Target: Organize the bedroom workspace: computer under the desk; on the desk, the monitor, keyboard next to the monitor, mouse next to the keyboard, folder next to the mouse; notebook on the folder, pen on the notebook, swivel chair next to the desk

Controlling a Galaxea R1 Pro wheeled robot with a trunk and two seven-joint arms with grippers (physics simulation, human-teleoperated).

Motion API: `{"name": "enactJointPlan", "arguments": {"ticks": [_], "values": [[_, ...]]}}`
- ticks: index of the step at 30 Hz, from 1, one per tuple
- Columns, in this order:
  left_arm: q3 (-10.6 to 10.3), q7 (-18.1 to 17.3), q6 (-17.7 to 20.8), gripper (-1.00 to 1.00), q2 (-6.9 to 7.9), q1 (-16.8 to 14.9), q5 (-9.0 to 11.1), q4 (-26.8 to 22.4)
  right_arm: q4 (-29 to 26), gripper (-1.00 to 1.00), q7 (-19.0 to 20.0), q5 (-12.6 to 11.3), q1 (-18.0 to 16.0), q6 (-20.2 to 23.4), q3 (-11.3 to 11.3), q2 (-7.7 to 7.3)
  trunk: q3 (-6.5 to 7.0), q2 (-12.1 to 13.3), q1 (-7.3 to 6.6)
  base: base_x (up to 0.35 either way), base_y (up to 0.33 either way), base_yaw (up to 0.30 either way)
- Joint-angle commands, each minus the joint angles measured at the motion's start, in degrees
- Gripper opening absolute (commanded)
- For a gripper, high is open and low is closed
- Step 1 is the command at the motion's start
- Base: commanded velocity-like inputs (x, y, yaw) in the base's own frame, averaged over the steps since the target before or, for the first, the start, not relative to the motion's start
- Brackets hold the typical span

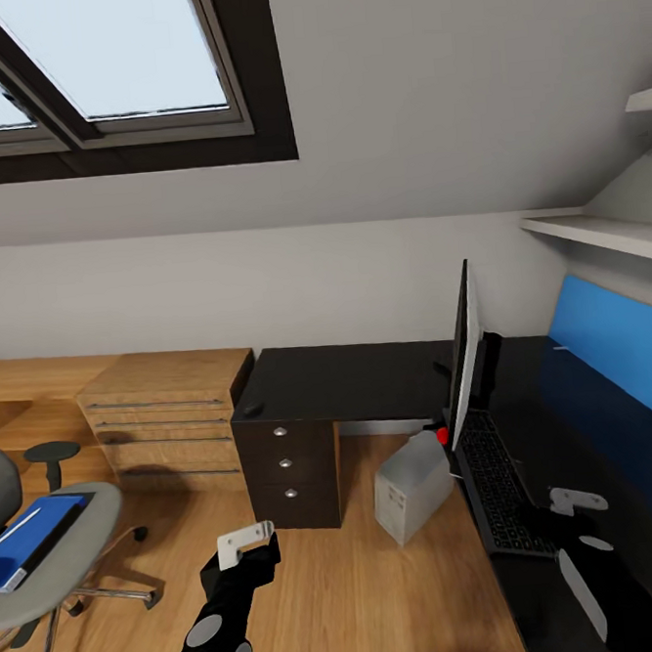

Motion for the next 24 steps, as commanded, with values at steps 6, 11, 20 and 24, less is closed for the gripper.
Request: {"name": "enactJointPlan", "arguments": {"ticks": [6, 11, 20, 24], "values": [[-0.13, 0.48, 0.16, 1.0, 0.01, -0.06, 0.51, -0.11, 16.7, 1.0, -0.12, 0.07, -8.5, -13.99, 0.36, -2.13, -0.11, -0.1, 0.02, 0.0, -0.001, 0.0], [-0.12, 0.48, 0.16, 1.0, 0.01, -0.06, 0.51, -0.11, 15.72, 1.0, -0.08, 0.0, -8.8, -14.74, 0.4, -2.16, -0.11, -0.1, 0.02, 0.0, 0.0, 0.0], [-0.19, 0.48, 0.16, 1.0, -0.01, -0.06, 0.59, -0.11, 15.78, 1.0, -0.14, -0.36, -8.83, -14.89, 0.11, -2.08, -0.11, -0.1, 0.02, 0.0, 0.0, 0.0], [-0.19, 0.48, 0.16, 1.0, -0.01, -0.06, 0.6, -0.09, 15.82, 1.0, -0.16, -0.36, -8.83, -15.1, 0.05, -2.05, -0.11, -0.1, 0.02, 0.0, 0.0, 0.0]]}}
